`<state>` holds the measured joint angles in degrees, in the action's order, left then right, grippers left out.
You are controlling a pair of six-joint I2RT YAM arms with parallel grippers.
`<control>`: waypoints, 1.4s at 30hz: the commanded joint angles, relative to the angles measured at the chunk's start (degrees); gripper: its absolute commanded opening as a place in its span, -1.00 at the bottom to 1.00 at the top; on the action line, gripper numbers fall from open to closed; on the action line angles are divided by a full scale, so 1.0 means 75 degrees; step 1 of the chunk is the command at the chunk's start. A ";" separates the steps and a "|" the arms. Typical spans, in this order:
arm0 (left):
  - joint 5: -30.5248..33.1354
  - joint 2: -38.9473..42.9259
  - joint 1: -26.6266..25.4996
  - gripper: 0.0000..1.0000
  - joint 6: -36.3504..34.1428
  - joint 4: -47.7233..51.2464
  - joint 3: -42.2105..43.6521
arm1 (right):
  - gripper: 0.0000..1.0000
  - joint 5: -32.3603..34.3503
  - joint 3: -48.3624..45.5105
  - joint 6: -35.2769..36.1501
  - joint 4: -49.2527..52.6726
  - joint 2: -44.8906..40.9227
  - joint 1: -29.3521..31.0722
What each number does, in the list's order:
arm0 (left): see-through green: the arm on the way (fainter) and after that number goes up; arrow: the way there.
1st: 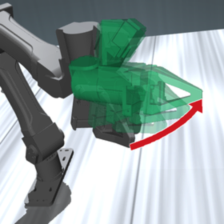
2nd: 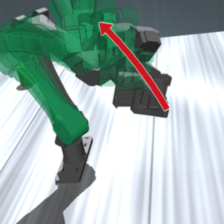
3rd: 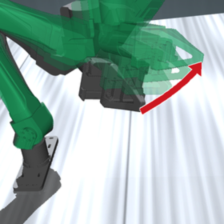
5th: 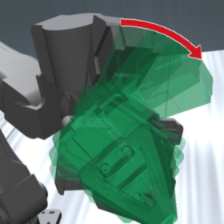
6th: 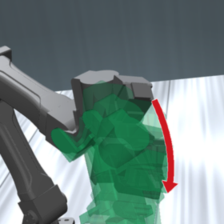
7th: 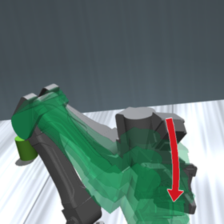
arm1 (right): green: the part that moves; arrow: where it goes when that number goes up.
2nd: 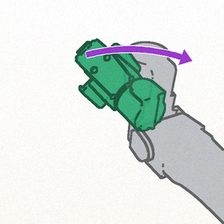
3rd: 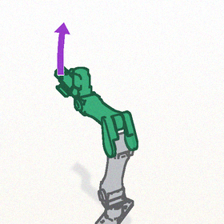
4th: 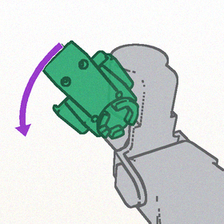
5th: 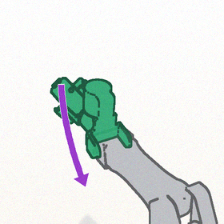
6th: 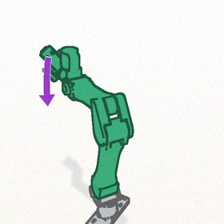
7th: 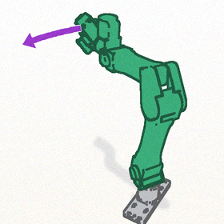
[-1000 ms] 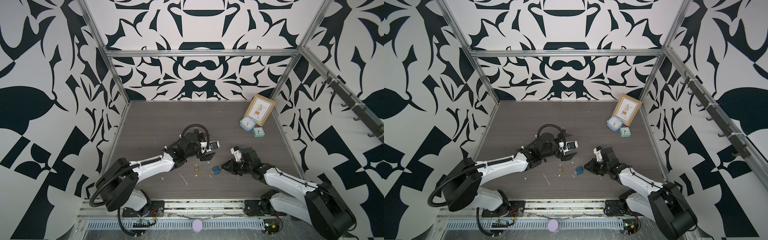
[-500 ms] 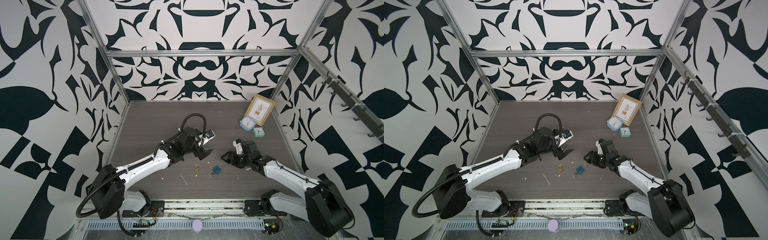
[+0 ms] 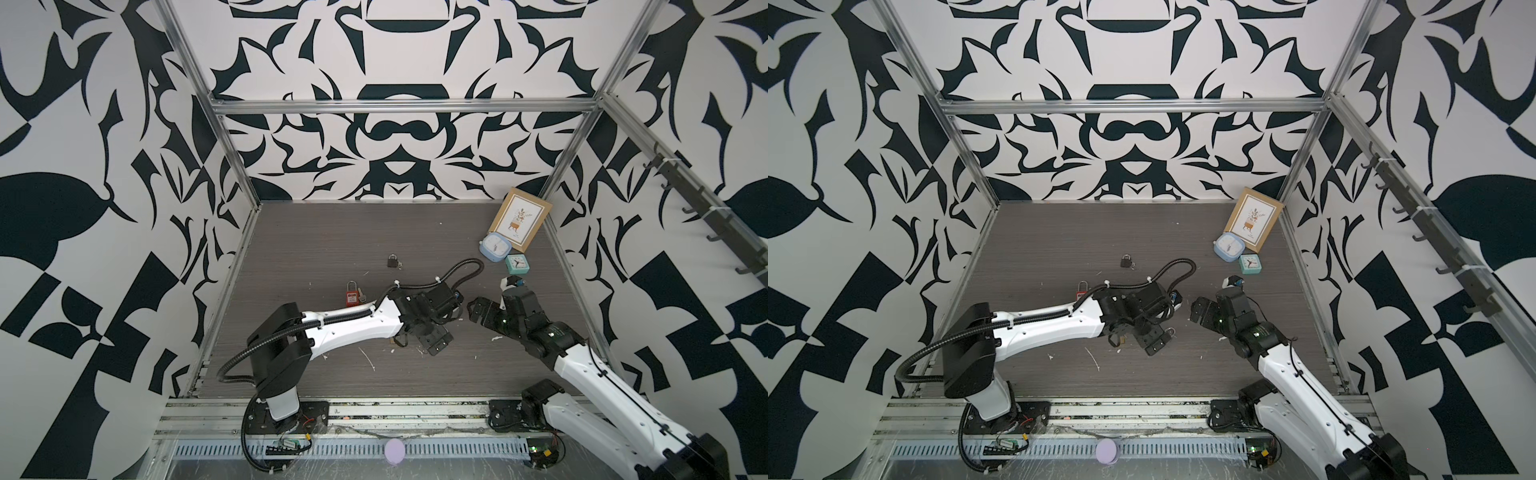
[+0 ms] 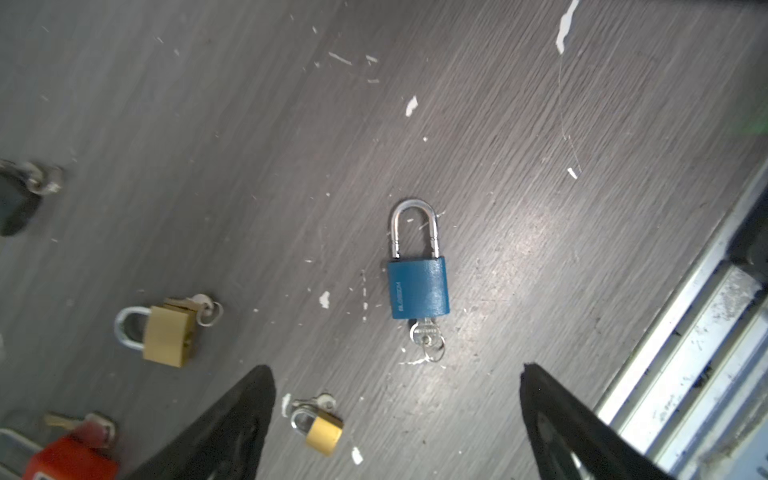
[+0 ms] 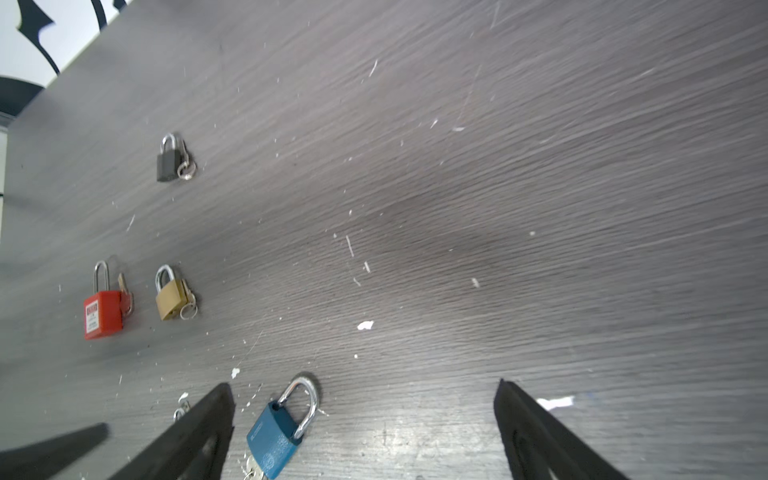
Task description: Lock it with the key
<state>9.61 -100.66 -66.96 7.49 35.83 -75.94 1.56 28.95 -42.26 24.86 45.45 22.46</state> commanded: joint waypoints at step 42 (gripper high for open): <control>-0.1164 -0.2123 0.0356 0.17 0.0059 0.0119 -0.0586 | 0.98 0.0764 -0.0309 -0.0021 0.0164 -0.0531 -0.0025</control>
<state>1.28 -114.91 -63.86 8.01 34.04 -79.57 5.56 26.15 -42.28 27.11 41.69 22.46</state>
